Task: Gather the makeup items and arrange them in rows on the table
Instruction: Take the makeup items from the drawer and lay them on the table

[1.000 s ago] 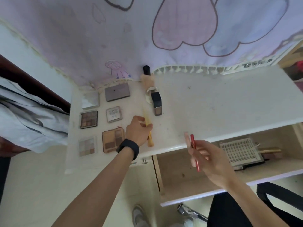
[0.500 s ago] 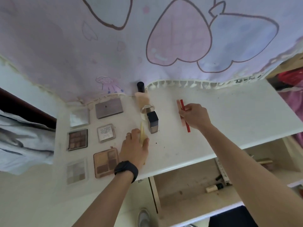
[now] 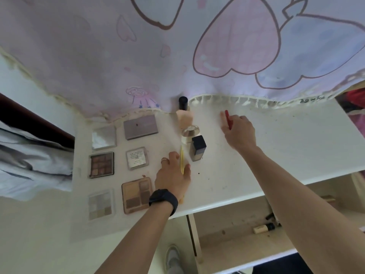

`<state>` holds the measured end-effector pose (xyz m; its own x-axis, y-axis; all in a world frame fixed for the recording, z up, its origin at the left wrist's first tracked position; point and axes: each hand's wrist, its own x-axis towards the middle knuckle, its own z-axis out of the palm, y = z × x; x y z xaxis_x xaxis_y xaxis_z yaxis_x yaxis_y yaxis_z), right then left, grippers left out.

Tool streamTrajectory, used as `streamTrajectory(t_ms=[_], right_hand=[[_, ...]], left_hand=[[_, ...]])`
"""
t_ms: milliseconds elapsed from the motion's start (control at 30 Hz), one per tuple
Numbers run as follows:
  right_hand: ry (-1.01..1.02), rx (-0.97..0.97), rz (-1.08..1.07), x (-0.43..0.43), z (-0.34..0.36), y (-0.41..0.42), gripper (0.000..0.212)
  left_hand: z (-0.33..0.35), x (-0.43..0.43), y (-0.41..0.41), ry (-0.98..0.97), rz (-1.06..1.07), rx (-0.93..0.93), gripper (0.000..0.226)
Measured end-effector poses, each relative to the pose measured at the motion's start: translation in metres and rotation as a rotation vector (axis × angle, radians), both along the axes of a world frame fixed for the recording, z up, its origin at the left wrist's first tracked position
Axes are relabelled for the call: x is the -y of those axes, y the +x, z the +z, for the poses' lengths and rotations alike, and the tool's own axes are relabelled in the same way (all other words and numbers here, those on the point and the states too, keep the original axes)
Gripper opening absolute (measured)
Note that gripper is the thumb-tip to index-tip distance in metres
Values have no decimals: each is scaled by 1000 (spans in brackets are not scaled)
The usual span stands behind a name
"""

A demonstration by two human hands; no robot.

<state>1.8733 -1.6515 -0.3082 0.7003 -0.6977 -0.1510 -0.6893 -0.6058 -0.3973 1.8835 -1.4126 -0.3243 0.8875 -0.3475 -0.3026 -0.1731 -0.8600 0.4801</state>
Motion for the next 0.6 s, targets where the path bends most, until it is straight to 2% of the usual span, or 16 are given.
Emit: streamTrajectory(t_ms=[167,300,433,600], right_hand=[[37,99,-12,-3,0,9,30],[61,113,21,-4,-3,1,41],[63,156,7,-8,2,-24,49],[80,207,-48,-23,8,-77,43]], left_hand=[[4,2,-5,9,4,20,32],[6,4,-10,66,-31,66,35],[11,4,-15,70,-12,50,35],[17,14,-17,73,54,11,30]])
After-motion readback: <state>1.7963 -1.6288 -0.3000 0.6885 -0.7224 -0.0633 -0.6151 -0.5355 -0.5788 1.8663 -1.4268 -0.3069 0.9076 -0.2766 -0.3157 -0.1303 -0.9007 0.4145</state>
